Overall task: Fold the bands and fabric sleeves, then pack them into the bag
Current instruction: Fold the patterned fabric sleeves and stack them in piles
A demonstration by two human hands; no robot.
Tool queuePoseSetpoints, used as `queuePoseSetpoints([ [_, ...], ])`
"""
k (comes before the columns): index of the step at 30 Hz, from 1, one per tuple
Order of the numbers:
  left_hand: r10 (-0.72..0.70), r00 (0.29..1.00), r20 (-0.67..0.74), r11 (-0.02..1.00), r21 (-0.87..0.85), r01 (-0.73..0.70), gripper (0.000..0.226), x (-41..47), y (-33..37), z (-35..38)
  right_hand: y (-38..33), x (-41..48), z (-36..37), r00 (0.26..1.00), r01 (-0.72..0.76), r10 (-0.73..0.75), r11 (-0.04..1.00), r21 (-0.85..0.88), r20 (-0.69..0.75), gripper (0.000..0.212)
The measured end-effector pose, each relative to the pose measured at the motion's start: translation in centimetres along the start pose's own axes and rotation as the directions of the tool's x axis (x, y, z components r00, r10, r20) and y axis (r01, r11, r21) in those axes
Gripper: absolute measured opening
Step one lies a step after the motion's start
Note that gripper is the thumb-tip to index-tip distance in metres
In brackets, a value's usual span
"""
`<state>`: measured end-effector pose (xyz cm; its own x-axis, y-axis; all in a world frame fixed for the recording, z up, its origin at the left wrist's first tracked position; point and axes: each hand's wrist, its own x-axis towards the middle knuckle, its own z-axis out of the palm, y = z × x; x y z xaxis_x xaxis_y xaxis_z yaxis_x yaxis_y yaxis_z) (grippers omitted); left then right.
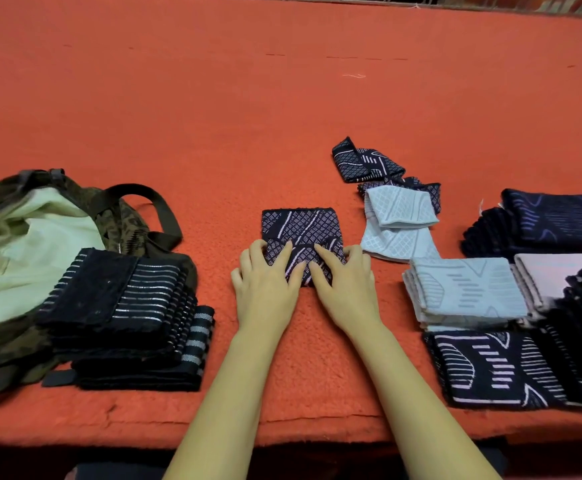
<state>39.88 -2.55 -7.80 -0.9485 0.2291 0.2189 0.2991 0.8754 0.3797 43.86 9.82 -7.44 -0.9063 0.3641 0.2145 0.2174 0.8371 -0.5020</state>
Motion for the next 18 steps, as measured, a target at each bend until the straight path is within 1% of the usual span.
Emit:
queuePoseSetpoints([
  [3,0.025,0.999,-0.036,1.000,0.008,-0.025,0.070,-0.1,0.0,0.1,0.0,-0.1,0.1,0.999,-0.014,0.013,0.999,-0.030,-0.031,0.042],
  [5,0.026,1.000,-0.012,1.000,0.005,-0.026,0.076,-0.1,-0.1,0.2,-0.1,0.0,0.1,0.998,-0.021,0.019,1.000,-0.020,-0.060,0.040],
  [7,0.022,1.000,0.006,1.000,-0.011,-0.022,0.070,-0.1,-0.1,0.1,0.0,0.0,0.1,0.997,-0.019,0.017,1.000,-0.015,-0.071,0.038],
  [9,0.020,1.000,0.003,0.999,-0.047,-0.020,0.057,-0.1,-0.1,0.0,0.2,0.0,0.2,0.997,-0.019,0.019,1.000,-0.008,-0.075,0.038],
  [12,-0.020,1.000,-0.006,0.989,-0.144,0.019,0.043,-0.3,-0.2,-0.4,0.5,0.1,0.3,0.995,-0.017,0.021,0.999,0.042,-0.102,0.038],
  [15,-0.065,0.998,-0.018,0.969,-0.241,0.059,0.043,-0.4,-0.3,-0.8,0.7,0.2,0.3,0.994,-0.018,0.031,0.992,0.125,-0.107,0.044],
  [18,-0.051,0.997,-0.050,0.948,-0.316,0.032,0.047,-0.3,-0.4,-0.8,0.8,0.2,0.2,0.992,0.007,0.013,0.988,0.155,-0.127,0.047],
])
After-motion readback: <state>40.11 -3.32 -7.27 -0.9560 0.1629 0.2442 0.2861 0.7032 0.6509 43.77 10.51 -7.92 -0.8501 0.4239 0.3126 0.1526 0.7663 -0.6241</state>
